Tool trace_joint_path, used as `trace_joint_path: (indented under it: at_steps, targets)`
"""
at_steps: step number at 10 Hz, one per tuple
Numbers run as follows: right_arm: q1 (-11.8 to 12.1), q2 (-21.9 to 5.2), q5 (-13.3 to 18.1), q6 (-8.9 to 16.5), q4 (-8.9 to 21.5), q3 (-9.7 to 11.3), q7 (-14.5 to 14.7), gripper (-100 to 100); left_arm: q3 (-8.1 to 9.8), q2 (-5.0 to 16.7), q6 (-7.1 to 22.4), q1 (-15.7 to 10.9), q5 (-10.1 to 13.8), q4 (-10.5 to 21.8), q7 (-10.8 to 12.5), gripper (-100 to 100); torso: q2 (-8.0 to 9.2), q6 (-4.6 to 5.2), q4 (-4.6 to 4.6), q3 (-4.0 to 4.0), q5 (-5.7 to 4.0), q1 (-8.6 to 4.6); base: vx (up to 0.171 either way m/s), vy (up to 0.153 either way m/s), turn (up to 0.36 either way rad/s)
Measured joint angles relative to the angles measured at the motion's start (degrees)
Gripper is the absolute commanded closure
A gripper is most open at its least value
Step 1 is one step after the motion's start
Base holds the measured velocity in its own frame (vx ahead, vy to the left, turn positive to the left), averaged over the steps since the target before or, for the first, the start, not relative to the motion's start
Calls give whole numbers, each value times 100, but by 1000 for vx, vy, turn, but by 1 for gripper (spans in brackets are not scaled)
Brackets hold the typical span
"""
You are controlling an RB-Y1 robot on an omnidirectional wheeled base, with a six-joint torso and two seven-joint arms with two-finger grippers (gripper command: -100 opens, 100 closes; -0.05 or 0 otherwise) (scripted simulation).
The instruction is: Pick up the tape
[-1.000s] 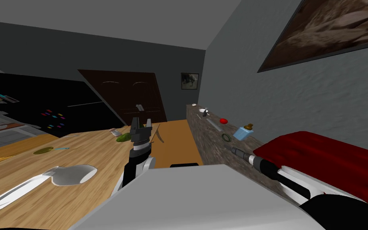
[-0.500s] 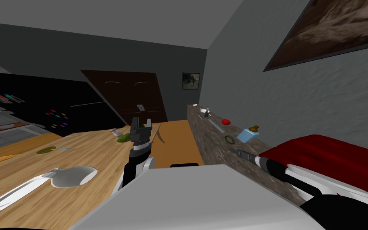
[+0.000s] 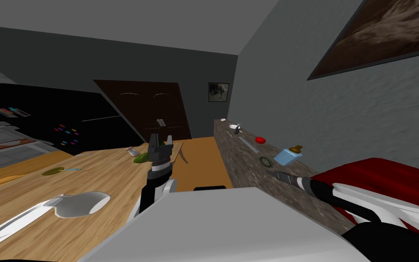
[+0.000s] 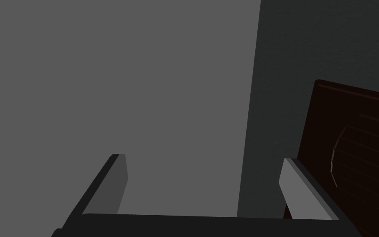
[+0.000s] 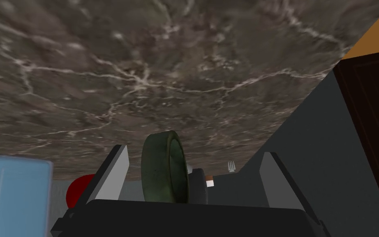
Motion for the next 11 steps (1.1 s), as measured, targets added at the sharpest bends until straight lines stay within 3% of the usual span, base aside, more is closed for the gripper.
trace_joint_path:
  at_steps: [4, 11]
  targets:
    - [115, -632, -14, -97, 367, 165, -32, -100, 0, 0, 0, 0, 0, 0, 0, 0, -7, 0, -1, -4, 1, 8, 55, 37, 19]
    - [260, -1624, -73, -171, 721, 429, -118, -100, 0, 0, 0, 0, 0, 0, 0, 0, 0, 0, 0, 0, 0, 4, 49, 31, 17]
